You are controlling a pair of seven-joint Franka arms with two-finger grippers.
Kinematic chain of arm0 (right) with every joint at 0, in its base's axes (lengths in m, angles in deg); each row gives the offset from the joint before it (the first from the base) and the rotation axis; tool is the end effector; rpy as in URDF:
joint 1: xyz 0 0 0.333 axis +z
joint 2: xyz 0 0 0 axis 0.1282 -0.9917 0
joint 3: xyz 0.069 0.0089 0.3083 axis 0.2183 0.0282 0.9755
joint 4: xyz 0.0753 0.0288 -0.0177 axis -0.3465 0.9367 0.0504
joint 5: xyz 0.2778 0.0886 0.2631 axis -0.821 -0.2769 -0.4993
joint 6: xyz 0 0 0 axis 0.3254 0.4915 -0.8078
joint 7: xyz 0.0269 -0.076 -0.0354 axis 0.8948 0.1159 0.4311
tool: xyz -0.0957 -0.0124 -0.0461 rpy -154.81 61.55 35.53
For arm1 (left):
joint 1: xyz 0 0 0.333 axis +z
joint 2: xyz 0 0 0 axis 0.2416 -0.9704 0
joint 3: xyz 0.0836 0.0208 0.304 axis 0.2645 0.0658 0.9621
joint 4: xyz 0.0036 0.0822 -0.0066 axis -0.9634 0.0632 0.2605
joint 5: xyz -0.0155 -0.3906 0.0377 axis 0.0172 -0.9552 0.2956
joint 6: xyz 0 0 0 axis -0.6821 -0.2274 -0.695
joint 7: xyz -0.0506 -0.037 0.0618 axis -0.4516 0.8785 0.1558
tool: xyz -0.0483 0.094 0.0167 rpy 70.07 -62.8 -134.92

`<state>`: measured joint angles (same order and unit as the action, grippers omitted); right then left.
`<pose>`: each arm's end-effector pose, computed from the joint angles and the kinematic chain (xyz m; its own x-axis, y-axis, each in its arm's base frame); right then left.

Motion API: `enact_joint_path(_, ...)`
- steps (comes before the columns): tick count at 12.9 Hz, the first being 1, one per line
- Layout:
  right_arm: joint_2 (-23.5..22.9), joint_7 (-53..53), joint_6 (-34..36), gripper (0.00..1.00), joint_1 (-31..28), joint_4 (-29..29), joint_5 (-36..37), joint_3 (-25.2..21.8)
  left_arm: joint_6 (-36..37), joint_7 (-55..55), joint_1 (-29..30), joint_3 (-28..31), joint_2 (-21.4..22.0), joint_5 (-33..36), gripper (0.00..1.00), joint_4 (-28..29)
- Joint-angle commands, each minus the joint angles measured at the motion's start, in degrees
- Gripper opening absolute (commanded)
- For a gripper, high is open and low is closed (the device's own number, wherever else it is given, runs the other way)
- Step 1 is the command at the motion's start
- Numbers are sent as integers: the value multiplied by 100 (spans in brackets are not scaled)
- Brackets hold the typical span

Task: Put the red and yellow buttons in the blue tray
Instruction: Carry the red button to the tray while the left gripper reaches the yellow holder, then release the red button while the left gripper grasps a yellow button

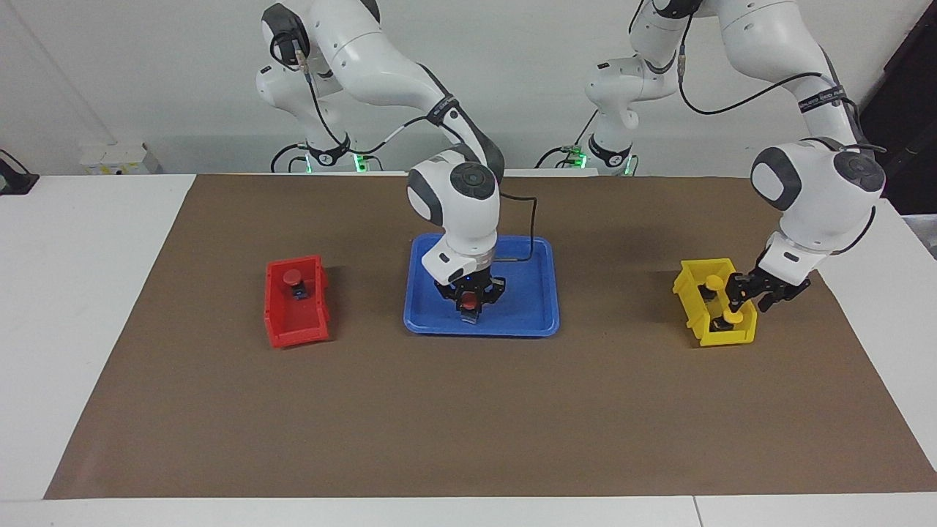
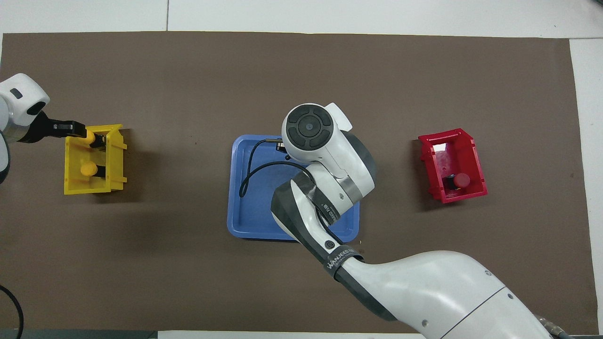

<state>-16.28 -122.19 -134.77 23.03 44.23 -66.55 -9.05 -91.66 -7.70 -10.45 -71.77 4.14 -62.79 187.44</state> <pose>0.5748 0.3836 0.3421 0.9860 -0.1504 0.0718 -0.1504 -0.9886 -0.0048 0.6109 0.0491 0.3943 0.9878 -0.1126 0.1072 -0.1110 -0.9936 -0.0210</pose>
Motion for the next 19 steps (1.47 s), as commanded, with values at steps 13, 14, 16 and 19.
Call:
enact_joint_path(13, 2582, 5133, 728, 97, -3021, 2379, -846, -15, -620, -42, -72, 27, -151, 125, 1, 402)
enact_joint_path(14, 2696, 5364, 430, 92, -3136, 2738, -900, -15, -550, -51, -54, 27, -177, 125, 1, 306)
enact_joint_path(16, 2828, 5340, -168, 79, -3119, 3214, -892, -24, 280, -59, -80, 54, -212, 238, 1, -368)
enact_joint_path(19, 2952, 5436, -601, 72, -3154, 3655, -892, -24, 2230, -120, -167, 36, -300, 608, 1, -1948)
